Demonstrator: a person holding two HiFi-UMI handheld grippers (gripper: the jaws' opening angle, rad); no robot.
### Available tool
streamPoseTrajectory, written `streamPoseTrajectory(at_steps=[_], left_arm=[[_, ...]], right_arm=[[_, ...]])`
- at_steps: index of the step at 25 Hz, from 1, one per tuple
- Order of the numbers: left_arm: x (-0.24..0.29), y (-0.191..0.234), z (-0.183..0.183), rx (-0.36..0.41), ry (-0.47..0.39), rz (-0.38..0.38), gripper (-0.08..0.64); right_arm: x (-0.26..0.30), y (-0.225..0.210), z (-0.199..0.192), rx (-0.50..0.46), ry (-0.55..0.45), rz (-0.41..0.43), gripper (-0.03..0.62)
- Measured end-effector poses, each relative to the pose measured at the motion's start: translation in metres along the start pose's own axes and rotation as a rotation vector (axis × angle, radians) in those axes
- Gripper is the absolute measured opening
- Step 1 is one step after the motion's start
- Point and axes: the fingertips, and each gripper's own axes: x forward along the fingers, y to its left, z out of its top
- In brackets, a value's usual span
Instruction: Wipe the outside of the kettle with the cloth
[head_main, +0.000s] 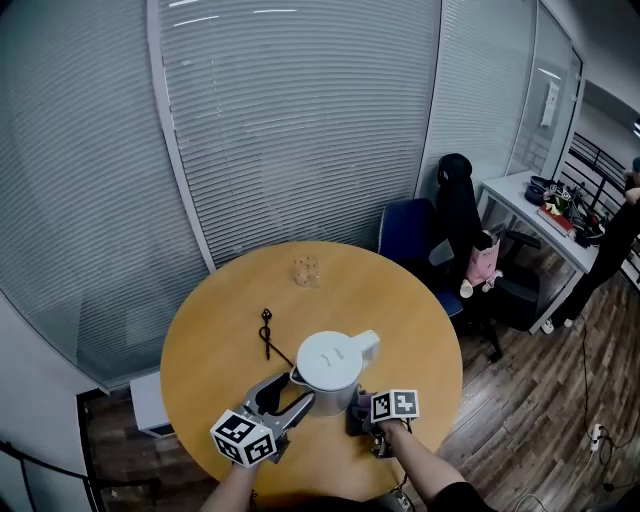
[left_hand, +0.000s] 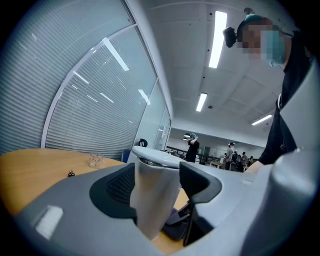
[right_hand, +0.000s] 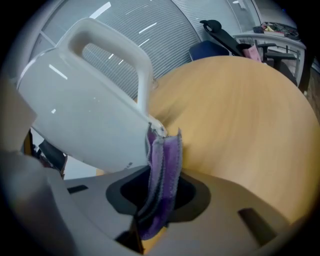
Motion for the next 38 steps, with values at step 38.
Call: streamPoseTrajectory(at_steps=[38], left_arm=[[-0.038,-0.141,-0.052,-0.025,0.009,0.509,0.011]], right_arm=[[-0.267,0.062,0.016,-0.474,-0.41,0.251,0.092]])
